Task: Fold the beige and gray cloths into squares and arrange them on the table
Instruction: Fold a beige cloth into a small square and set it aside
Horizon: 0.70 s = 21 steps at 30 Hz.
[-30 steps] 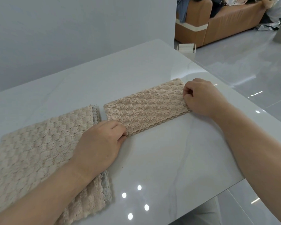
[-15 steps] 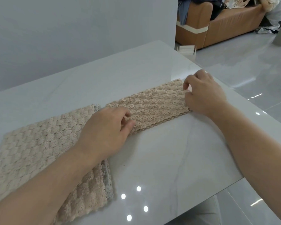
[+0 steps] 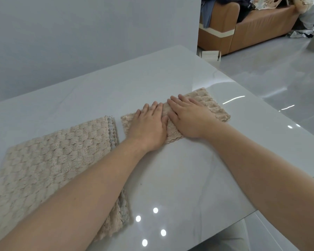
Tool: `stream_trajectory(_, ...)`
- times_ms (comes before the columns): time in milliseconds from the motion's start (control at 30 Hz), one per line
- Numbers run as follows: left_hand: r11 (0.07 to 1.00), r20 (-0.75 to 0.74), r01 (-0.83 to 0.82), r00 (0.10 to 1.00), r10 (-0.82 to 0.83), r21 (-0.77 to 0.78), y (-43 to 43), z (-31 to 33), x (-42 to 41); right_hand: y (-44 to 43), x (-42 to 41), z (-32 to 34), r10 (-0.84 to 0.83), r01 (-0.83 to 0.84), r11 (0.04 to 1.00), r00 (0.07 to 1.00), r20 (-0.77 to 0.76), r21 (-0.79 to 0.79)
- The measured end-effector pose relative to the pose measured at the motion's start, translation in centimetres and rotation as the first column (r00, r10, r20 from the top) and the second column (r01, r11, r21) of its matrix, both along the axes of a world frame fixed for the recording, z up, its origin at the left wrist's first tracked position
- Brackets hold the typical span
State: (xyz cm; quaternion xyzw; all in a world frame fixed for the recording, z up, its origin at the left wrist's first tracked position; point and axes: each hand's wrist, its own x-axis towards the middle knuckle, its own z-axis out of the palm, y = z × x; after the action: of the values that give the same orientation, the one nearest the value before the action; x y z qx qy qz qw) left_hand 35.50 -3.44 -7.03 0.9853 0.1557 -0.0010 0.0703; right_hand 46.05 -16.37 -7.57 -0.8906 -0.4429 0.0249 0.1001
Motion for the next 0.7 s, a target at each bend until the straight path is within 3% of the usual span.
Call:
stream_trajectory(333,0.988,-0.077,-0.151,0.986,0.149,-0.017,0.8,-0.2,-1.0,-2.1,3.0,0.0,-0.291,0.286,0.956,0.952,-0.098,-0.063)
stream_trajectory(500,0.964,-0.125,-0.264,0.957,0.260,-0.016,1.0,0.1,-1.8,-2.1,3.3,0.1,-0.387,0.375,0.920,0.916,-0.109,-0.117)
stream_trajectory(700,0.964,-0.163,-0.265,0.952,0.261,-0.001,0.9,0.6,-1.9,-2.0,3.7,0.6,-0.452,0.440,0.892,0.876,-0.171,-0.103)
